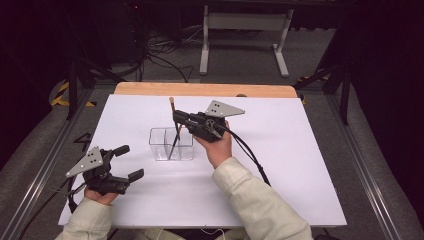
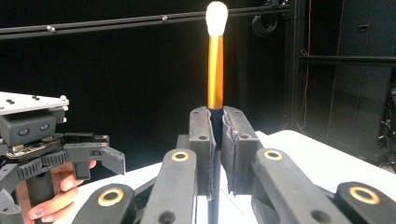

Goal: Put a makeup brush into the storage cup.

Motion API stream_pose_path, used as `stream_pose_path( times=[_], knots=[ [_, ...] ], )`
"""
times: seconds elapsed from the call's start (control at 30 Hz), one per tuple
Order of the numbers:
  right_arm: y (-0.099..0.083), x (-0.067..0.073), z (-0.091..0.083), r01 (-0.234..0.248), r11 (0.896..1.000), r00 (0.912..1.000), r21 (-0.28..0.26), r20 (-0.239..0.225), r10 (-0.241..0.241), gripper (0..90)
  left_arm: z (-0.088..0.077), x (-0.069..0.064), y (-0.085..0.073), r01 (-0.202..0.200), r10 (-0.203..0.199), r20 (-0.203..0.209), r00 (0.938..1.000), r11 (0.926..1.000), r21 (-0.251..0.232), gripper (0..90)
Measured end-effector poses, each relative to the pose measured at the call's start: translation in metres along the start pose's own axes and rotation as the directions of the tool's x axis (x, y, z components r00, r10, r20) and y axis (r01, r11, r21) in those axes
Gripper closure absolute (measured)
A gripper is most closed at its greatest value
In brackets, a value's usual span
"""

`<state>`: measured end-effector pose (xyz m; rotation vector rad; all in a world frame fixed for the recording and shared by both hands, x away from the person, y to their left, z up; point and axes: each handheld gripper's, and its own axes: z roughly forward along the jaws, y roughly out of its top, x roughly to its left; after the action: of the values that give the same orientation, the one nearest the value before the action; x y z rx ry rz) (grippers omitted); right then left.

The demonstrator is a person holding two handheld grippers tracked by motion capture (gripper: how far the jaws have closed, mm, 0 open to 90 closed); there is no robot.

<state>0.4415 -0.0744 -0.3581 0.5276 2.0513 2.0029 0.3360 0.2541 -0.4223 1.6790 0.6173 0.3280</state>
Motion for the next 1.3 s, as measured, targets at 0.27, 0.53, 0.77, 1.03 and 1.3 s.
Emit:
stream_pose_path(
  times=[0.27,0.53,0.77,1.03,1.3],
  knots=[
    [-0.005,0.002,0.007,-0.006,1.000,1.0000,-0.002,0.007,0.007,83.2,0.001,0.000,0.000,-0.003,0.003,0.004,1.0000,1.0000,-0.001,0.6],
    [-0.011,0.003,0.014,-0.018,1.000,0.9995,-0.001,0.026,0.018,83.2,0.001,0.000,0.000,-0.003,0.003,0.006,1.0000,1.0000,0.001,0.7],
    [-0.018,0.002,0.019,-0.013,1.000,0.9993,0.027,0.037,0.012,83.2,0.000,0.000,0.000,-0.007,0.007,0.006,1.0000,1.0000,-0.001,0.7],
    [-0.024,0.004,0.023,-0.016,0.999,0.9992,0.047,0.036,0.014,83.1,0.000,0.000,0.001,-0.003,0.003,0.010,0.9999,1.0000,-0.003,0.7],
    [-0.030,0.003,0.026,-0.017,0.997,0.9991,0.080,0.040,0.013,82.9,0.000,0.000,0.001,-0.002,0.002,0.010,0.9999,1.0000,-0.003,0.7]
  ],
)
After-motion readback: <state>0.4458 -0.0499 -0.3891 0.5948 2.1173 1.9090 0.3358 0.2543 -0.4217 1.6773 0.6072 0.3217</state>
